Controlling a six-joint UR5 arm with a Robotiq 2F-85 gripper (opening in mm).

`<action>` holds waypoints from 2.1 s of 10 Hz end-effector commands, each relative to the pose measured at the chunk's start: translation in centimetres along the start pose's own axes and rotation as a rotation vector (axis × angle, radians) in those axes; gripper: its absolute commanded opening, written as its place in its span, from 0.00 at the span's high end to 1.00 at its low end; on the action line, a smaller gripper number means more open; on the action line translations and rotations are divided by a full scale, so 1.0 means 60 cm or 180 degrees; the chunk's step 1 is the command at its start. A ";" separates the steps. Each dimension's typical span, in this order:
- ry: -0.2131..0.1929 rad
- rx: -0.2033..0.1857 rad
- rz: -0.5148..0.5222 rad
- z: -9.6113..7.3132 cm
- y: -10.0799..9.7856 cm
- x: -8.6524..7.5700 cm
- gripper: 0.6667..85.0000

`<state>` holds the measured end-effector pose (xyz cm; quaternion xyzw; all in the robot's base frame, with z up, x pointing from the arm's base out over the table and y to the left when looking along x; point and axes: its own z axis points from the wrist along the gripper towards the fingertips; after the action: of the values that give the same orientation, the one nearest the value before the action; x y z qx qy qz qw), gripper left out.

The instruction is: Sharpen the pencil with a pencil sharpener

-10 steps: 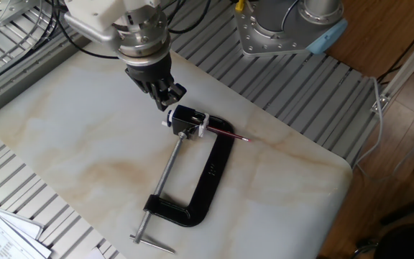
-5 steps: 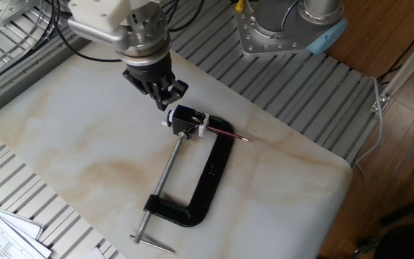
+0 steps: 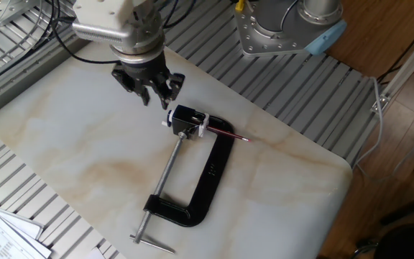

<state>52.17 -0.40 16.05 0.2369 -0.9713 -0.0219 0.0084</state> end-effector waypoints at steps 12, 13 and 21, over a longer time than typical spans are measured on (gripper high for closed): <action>-0.0229 -0.0125 -0.2552 0.033 -0.020 0.025 0.45; -0.0306 -0.0121 -0.2804 0.032 -0.015 0.017 0.44; -0.0246 -0.0129 -0.3089 0.030 -0.032 0.033 0.43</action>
<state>51.10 -2.69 13.92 0.6550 -0.7531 -0.0531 -0.0324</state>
